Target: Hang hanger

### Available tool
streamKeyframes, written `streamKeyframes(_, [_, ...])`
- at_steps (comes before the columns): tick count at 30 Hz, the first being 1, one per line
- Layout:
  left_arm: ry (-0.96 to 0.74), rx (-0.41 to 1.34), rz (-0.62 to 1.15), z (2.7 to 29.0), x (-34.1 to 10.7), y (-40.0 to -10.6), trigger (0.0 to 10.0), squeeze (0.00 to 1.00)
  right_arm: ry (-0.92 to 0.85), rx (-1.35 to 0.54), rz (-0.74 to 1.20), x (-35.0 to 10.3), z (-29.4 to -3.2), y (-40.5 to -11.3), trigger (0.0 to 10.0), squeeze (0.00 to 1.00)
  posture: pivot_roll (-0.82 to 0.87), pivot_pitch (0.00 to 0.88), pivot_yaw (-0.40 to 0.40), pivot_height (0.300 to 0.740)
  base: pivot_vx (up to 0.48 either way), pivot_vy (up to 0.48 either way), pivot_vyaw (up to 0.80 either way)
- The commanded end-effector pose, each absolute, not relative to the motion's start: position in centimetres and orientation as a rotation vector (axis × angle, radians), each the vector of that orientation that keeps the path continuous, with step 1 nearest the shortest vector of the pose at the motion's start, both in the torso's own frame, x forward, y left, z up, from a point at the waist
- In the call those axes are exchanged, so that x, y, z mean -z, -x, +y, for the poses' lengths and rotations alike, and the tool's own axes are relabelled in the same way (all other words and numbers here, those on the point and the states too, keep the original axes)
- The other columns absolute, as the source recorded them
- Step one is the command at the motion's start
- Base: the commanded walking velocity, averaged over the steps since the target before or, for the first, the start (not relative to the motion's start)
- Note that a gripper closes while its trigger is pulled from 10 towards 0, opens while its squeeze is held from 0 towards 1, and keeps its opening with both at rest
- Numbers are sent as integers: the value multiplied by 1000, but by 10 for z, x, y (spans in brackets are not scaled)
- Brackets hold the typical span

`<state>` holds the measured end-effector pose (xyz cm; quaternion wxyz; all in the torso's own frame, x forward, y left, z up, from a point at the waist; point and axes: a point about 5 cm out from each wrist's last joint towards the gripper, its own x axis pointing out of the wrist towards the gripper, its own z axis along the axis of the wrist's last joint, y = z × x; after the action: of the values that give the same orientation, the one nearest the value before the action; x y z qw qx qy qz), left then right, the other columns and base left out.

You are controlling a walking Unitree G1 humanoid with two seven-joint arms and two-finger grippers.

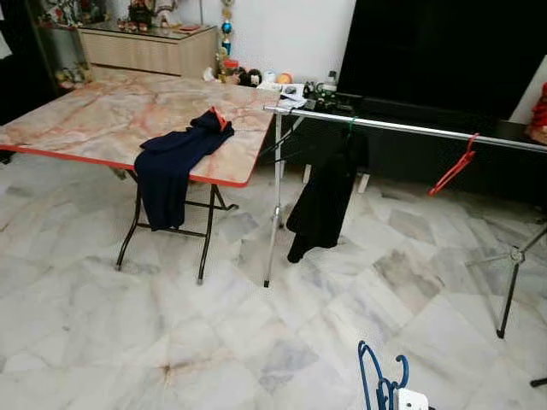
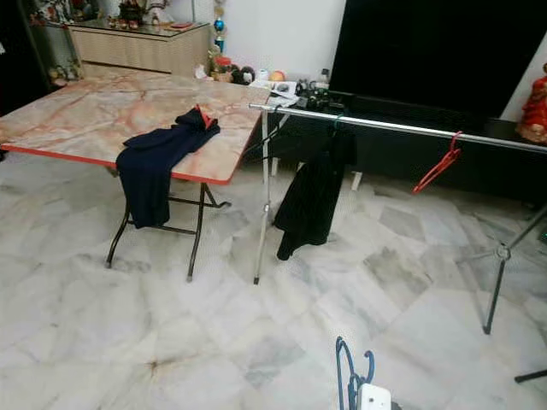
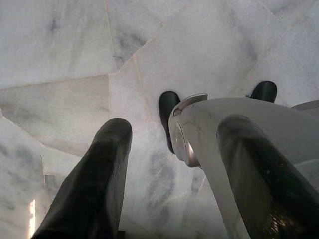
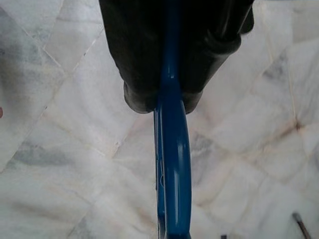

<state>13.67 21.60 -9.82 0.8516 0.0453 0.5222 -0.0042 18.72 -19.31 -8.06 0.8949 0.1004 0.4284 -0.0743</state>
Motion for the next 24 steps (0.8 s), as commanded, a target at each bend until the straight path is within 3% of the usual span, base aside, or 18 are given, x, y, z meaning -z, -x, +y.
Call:
streamKeyframes(1, [-77,23,1111,212,100,-135,10000,0,-236,190,858,77,-196,-194,10000,0,141,9,-97,740,442,0,0])
streamKeyframes(8, [-77,31,1114,211,100,-136,10000,0,-234,182,857,76,-197,-196,10000,0,138,11,-98,740,471,0,-686])
streamKeyframes(24, [-64,52,1107,205,100,-138,10000,0,-229,156,820,70,-194,-206,10000,0,130,16,-91,740,480,0,0])
